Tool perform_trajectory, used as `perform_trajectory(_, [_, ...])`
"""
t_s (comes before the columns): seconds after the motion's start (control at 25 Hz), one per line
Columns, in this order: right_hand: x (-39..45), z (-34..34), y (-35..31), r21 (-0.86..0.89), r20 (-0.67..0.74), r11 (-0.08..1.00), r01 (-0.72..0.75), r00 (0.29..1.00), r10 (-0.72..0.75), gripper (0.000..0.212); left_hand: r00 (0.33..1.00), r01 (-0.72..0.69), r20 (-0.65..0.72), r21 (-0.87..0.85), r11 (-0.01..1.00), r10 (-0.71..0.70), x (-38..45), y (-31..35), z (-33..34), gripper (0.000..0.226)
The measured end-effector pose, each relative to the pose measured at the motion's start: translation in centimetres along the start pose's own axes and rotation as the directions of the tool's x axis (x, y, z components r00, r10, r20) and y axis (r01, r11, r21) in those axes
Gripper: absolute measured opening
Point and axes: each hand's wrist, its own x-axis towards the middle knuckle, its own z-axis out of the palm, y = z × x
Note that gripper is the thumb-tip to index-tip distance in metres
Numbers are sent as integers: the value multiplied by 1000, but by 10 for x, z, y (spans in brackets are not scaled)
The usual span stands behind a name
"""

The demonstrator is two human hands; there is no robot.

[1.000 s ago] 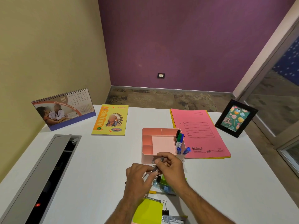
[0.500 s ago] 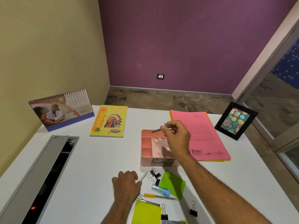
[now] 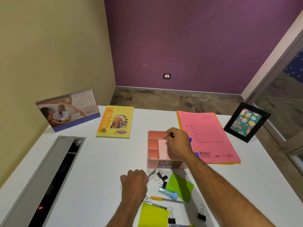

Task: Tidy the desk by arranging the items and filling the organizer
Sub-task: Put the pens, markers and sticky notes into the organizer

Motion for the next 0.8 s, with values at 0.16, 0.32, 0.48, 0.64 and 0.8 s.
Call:
perform_trajectory(0.16, [-4, -5, -1, 56, -19, 998, -3, 1000, 4, 39, 996, -40, -82, -128, 991, 30, -1, 9, -14, 22])
perform_trajectory(0.32, [-29, -6, -6, 301, -55, 954, -7, 998, 24, 21, 972, -122, -233, -347, 930, 40, 0, 22, -21, 14])
perform_trajectory(0.48, [-54, -1, -4, 545, 119, 838, -15, 991, -59, 15, 934, -192, -356, -463, 866, 17, 5, 38, -28, 14])
perform_trajectory(0.64, [-61, 0, -5, 597, 176, 802, -15, 978, -113, 13, 928, -214, -371, -605, 767, -34, 6, 46, -36, 10])
perform_trajectory(0.8, [-54, -15, -10, 609, 9, 792, 54, 997, -75, 10, 955, -165, -291, -682, 713, -57, 4, 37, -31, 20])
